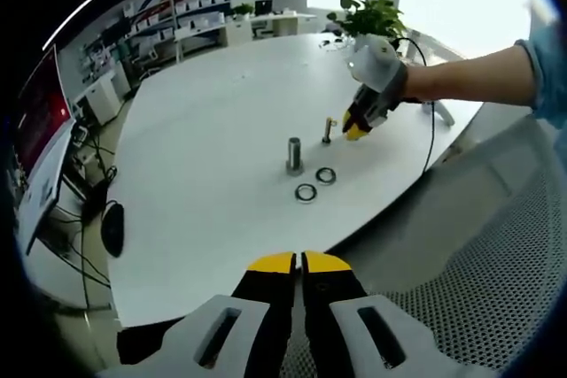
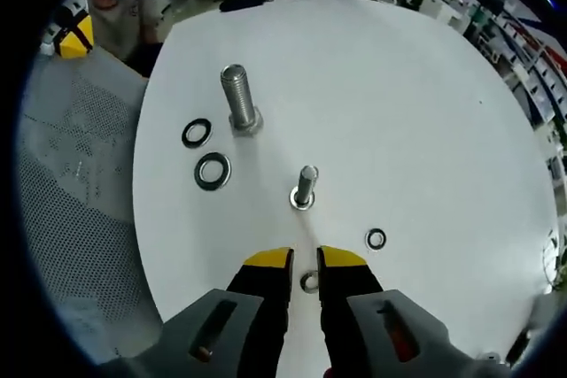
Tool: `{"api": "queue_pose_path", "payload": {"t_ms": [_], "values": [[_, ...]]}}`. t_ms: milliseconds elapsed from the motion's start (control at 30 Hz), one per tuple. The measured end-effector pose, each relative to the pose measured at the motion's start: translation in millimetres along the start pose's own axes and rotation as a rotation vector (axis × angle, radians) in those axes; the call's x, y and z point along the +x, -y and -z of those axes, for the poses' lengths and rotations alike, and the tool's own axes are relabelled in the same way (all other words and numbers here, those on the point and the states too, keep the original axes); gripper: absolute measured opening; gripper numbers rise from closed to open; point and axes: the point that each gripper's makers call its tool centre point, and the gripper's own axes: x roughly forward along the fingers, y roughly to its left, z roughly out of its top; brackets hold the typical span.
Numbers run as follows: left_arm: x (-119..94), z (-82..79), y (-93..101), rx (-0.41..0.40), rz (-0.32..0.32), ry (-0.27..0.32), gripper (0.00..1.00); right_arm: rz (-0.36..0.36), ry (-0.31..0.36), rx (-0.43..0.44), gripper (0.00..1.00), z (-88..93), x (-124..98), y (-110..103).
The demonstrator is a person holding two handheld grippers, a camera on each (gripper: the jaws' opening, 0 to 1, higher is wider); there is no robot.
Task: Place the washer onto the threaded stud by aligning its center hole with the stud, sliding it down to the base, and recovering from edge contact or off-axis alignment until the washer reaches the visible bottom stop.
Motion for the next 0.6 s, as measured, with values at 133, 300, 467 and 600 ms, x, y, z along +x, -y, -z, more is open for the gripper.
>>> {"api": "queue_pose_path", "payload": {"t_ms": [133, 300, 467, 600], "values": [[-0.1, -0.3, -0.2, 0.001, 0.0, 0.002, 0.0, 0.01, -0.003, 0.027, 0.14, 8.3, -5.4, 1.5], [-0.1, 0.0, -0.1, 0.002, 0.0, 0.002, 0.0, 0.013, -0.004, 0.058, 0.14, 16.2, -6.7, 3.9], [0.0, 0.0, -0.2, 0.002, -0.001, 0.002, 0.0, 0.003, -0.018, 0.083, 0.14, 23.7, -4.0, 5.7], [0.1, -0.1, -0.2, 0.002, -0.001, 0.003, 0.0, -0.007, -0.026, 0.089, 0.15, 27.1, -1.9, 5.3]]}}
